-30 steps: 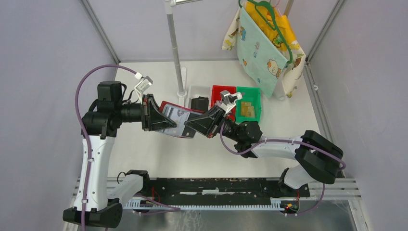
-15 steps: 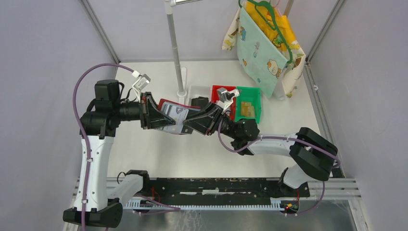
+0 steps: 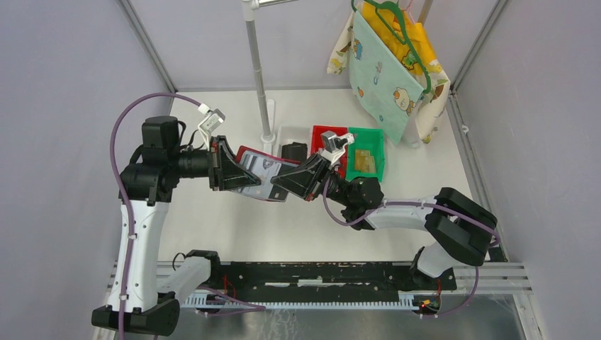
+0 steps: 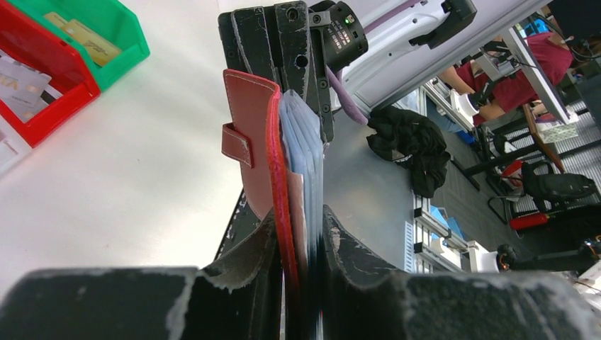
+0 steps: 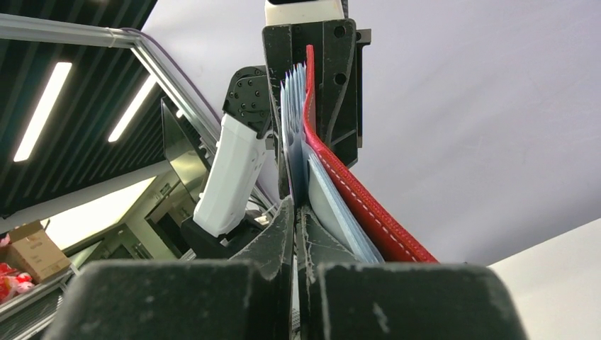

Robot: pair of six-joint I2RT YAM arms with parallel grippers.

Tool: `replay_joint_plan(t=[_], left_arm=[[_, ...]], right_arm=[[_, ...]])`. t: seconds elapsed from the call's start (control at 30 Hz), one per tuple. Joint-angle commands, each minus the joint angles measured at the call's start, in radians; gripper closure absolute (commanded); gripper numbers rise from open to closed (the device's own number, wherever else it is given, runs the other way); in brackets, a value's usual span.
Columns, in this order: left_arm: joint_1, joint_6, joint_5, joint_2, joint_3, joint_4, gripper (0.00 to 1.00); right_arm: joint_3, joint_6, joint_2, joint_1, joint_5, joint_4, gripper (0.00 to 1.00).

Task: Take the credit cards out of the card holder
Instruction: Remove the credit card from the card holder, then place the credit card in the storage box.

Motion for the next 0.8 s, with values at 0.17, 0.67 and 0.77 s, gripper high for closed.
replay_joint_plan(t=[0.17,0.67,0.77], left_arm=[[0.003,-0.111,0.022,-0.018,0.031,0.127,0.79],[0.004,-0.122,-0.394,-0.039,-0.03,0.193,0.89],[0.003,-0.072,-0.536,-0.017,-0.047,0.163,0.88]], right_arm=[[-0.141,0.043,-0.094,-0.054,0.013,0.199,1.0],[-0.233,0.112,-0.17,-0.178,-0.036,0.214,1.0],[-0.272,0.145,-0.198,-0.243,-0.06,0.215,1.0]])
